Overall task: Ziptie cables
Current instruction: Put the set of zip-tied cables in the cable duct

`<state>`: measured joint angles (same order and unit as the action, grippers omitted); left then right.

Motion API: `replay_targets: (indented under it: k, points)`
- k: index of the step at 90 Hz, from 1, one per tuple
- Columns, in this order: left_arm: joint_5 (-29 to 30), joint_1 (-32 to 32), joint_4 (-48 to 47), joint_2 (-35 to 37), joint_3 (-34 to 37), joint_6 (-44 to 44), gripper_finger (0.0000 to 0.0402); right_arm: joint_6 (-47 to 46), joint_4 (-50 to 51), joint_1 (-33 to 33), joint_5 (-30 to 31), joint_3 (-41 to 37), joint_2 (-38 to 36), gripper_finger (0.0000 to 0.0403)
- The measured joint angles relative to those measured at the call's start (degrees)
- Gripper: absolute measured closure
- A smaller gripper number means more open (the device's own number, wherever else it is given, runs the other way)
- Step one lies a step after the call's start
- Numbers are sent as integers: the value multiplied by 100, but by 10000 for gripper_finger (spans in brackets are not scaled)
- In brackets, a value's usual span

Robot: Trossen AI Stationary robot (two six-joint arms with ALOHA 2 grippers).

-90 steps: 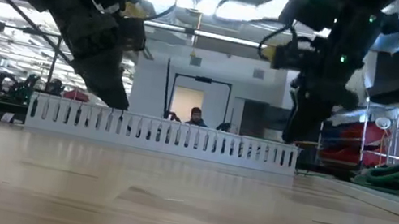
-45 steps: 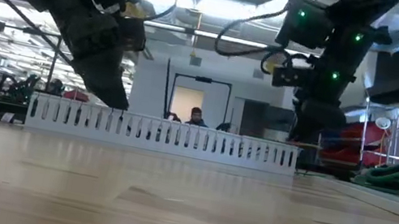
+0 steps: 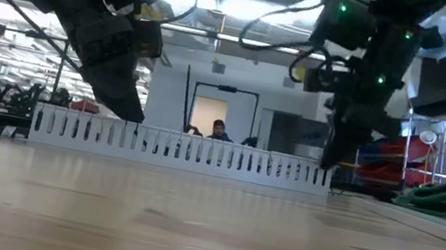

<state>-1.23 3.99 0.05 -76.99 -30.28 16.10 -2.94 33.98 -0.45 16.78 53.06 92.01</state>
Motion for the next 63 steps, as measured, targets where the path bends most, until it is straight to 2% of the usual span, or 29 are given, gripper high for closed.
replay_targets:
  k: [14, 31, 54, 63]
  points:
    - [-2, 0, 0, 0, 0, 0, 227, -4, 57, 4, 89, 63, -33, 400]
    - [-2, 0, 2, 0, 0, 0, 227, 99, 1, -94, 583, 120, -35, 400]
    - [0, 0, -103, 0, 0, 0, 227, 182, -156, -387, 254, -111, 9, 400]
    - [-2, 0, -105, 0, 0, 0, 227, 213, -194, -417, -57, -254, 9, 400]
